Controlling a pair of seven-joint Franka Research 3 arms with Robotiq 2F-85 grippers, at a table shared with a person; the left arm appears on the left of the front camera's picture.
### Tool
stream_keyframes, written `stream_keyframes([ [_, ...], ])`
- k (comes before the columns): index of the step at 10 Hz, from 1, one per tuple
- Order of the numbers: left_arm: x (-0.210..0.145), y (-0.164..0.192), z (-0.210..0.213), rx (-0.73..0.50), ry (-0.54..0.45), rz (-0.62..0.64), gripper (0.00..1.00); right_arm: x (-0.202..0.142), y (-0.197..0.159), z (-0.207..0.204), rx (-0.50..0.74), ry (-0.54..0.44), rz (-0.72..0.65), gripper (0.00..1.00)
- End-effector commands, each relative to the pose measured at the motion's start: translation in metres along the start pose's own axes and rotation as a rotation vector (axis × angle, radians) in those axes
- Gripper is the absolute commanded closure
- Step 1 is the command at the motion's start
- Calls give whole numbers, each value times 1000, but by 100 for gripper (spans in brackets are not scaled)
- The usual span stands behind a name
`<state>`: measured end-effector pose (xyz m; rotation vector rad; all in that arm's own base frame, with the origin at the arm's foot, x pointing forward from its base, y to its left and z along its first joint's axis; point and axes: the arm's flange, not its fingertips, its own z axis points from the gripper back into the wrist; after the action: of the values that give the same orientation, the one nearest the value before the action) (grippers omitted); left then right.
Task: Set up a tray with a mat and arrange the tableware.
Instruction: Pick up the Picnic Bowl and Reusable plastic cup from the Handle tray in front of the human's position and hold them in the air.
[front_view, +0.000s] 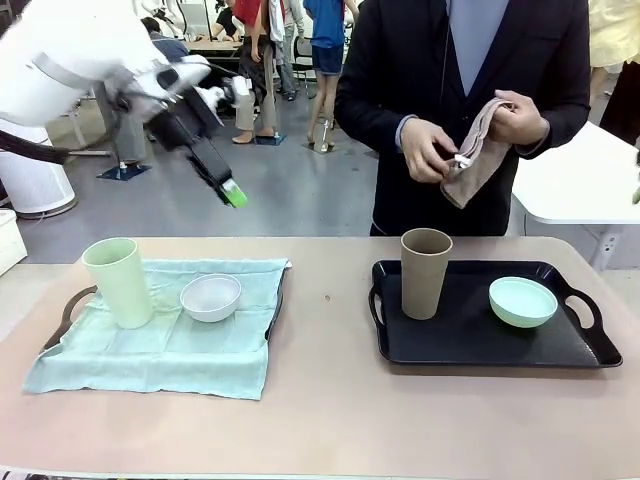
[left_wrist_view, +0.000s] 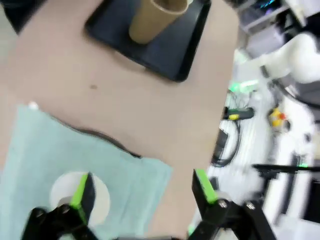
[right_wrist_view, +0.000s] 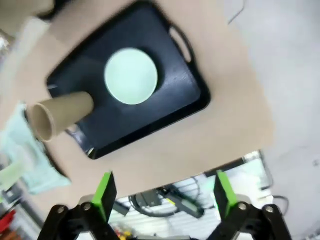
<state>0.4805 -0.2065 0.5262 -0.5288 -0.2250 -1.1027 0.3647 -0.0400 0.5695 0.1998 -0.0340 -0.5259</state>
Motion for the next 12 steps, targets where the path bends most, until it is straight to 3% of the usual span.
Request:
stream_keyframes([
  [1, -14, 15, 29, -50, -9, 124, 0, -7, -19, 21, 31, -60, -5, 0],
  [5, -16, 10, 16, -22, -3, 75, 0, -7, -19, 21, 31, -60, -5, 0],
  [6, -12, 19, 7, -33, -59, -144, 0, -4, -19, 25, 52, -48, -15, 0],
  [7, 1, 26, -13, -61, -147, -438, 0, 16, 13, 31, 37, -65, -12, 0],
  [8, 4, 23, -36, -28, -235, -658, 0, 25, 40, 32, 8, -56, 19, 0],
  [9, 13, 16, -62, 66, -250, -810, 0, 33, 62, 33, 13, -46, 30, 0],
  [10, 19, 7, -95, 118, -220, -933, 0, 38, 76, 28, 1, -26, 53, 0],
  [12, 49, -2, -159, -24, -228, -988, 0, 50, 102, 18, 5, 1, 67, 0],
])
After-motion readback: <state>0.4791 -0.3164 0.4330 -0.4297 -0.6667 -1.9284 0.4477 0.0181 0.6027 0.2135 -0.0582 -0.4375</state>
